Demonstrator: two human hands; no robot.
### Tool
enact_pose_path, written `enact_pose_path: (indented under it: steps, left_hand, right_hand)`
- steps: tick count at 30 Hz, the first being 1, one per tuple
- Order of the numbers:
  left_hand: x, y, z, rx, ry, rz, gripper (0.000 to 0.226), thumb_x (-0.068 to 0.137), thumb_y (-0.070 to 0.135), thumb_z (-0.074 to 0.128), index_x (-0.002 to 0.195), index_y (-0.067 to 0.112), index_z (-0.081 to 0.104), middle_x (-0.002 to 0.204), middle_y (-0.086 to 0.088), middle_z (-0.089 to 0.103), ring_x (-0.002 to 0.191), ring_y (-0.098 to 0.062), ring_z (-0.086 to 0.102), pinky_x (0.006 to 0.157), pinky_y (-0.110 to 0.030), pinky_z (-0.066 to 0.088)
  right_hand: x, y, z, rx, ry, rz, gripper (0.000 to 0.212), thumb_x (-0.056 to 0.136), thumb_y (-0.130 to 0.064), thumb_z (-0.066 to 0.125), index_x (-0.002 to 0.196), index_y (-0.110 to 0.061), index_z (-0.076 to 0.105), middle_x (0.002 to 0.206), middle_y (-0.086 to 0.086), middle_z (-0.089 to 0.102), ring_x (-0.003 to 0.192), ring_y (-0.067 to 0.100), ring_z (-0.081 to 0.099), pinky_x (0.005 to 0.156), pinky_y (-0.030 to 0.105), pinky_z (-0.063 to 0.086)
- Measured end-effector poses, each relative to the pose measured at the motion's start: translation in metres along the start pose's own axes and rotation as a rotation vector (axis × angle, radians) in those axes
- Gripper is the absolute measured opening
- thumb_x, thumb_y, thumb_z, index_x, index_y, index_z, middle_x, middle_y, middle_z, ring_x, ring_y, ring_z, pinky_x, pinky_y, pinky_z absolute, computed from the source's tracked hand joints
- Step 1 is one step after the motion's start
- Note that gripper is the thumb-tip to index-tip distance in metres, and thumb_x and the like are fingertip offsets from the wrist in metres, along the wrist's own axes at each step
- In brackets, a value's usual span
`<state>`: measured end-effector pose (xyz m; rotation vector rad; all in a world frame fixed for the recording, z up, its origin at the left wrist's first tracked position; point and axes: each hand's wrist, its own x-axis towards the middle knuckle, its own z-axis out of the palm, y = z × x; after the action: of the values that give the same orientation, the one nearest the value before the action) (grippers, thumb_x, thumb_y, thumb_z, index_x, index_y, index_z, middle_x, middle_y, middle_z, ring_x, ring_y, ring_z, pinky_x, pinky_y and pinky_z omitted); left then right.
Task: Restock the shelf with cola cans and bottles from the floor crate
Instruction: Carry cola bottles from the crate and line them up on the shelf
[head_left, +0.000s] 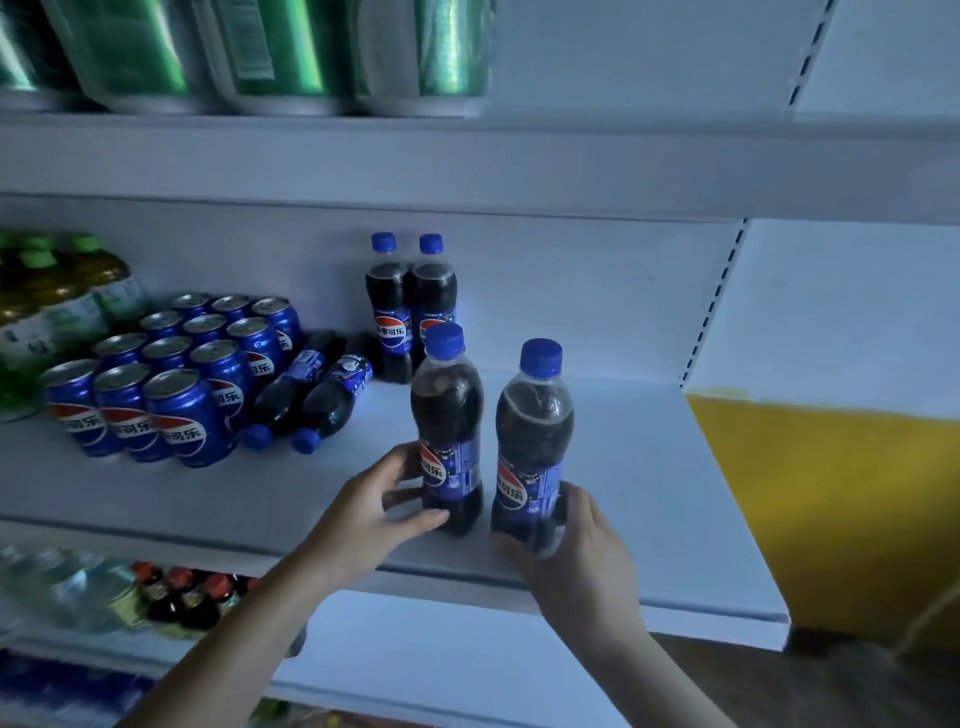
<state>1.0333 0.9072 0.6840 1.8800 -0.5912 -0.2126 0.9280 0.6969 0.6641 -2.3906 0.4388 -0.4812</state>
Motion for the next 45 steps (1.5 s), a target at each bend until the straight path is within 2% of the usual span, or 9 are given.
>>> enact_pose_path:
  steps: [3,6,9,12,15,20,24,31,45]
  left_hand:
    - [0.004,0.001,0.005,0.061,0.082,0.039,0.059,0.073,0.01,0.09,0.122,0.026,0.062,0.116,0.008,0.072,0.112,-0.007,0.066,0.103,-0.032,0.051]
    - [0.006,0.005,0.027,0.191,0.249,0.144,0.054,0.065,0.022,0.095,0.107,0.03,0.062,0.103,0.007,0.063,0.101,0.002,0.062,0.089,-0.013,0.046]
    - [0.006,0.005,0.054,0.25,0.402,0.13,0.06,0.061,0.037,0.095,0.099,0.029,0.051,0.099,0.011,0.055,0.096,0.007,0.055,0.079,-0.006,0.04]
    - [0.005,0.004,0.065,0.26,0.434,0.069,0.063,0.061,0.048,0.092,0.098,0.026,0.046,0.098,0.012,0.058,0.092,0.001,0.054,0.073,-0.011,0.041]
    - [-0.001,0.003,0.061,0.291,0.412,0.065,0.063,0.063,0.058,0.084,0.105,0.026,0.05,0.102,0.015,0.058,0.094,0.001,0.055,0.076,-0.015,0.043]
    - [-0.007,-0.004,0.056,0.35,0.393,0.085,0.054,0.066,0.057,0.082,0.105,0.027,0.06,0.102,0.013,0.06,0.093,0.001,0.058,0.076,-0.017,0.047]
    - [0.003,-0.007,0.054,0.425,0.37,0.096,0.054,0.072,0.048,0.086,0.117,0.027,0.065,0.105,0.014,0.066,0.091,-0.002,0.065,0.078,-0.026,0.053]
    - [0.058,-0.01,0.038,0.515,0.231,0.084,0.045,0.078,0.045,0.082,0.113,0.022,0.067,0.099,0.005,0.071,0.087,-0.017,0.067,0.078,-0.034,0.054]
    - [0.18,-0.001,0.025,0.833,0.041,-0.059,0.049,0.092,0.047,0.069,0.11,0.002,0.064,0.103,-0.021,0.072,0.097,-0.039,0.069,0.084,-0.044,0.056]
  right_hand:
    - [0.01,0.004,-0.002,0.117,-0.088,-0.052,0.052,0.073,-0.041,0.084,0.117,-0.029,0.06,0.109,-0.011,0.065,0.104,0.016,0.06,0.084,0.027,0.047]
    - [0.03,0.015,-0.018,0.296,-0.298,-0.093,0.06,0.079,-0.023,0.084,0.131,-0.034,0.055,0.115,-0.023,0.069,0.105,-0.006,0.061,0.084,0.007,0.043]
    - [0.047,0.024,-0.025,0.292,-0.37,-0.152,0.06,0.084,-0.015,0.078,0.133,-0.039,0.05,0.12,-0.026,0.067,0.113,-0.007,0.061,0.099,0.018,0.048]
    - [0.047,0.028,-0.023,0.319,-0.363,-0.163,0.06,0.087,-0.015,0.076,0.136,-0.037,0.049,0.128,-0.016,0.058,0.117,-0.004,0.058,0.105,0.024,0.047]
    - [0.034,0.02,-0.015,0.223,-0.229,-0.136,0.07,0.079,-0.034,0.083,0.139,-0.033,0.048,0.122,-0.019,0.049,0.106,-0.005,0.057,0.089,0.014,0.047]
    - [0.025,0.01,0.002,0.128,0.055,-0.038,0.064,0.072,-0.043,0.086,0.127,-0.027,0.057,0.112,-0.01,0.059,0.102,0.015,0.064,0.081,0.037,0.055]
    - [0.037,0.018,0.004,0.215,-0.002,-0.067,0.057,0.082,-0.029,0.082,0.133,-0.029,0.057,0.116,-0.011,0.067,0.103,0.016,0.066,0.086,0.04,0.056]
    - [0.08,0.017,0.004,0.198,-0.086,-0.111,0.054,0.088,-0.014,0.075,0.137,-0.02,0.053,0.123,-0.004,0.07,0.111,0.019,0.066,0.085,0.021,0.044]
    - [0.192,0.014,0.034,-0.009,-0.143,-0.047,0.037,0.097,-0.019,0.064,0.124,0.0,0.048,0.122,0.021,0.064,0.111,0.041,0.06,0.08,0.036,0.041]
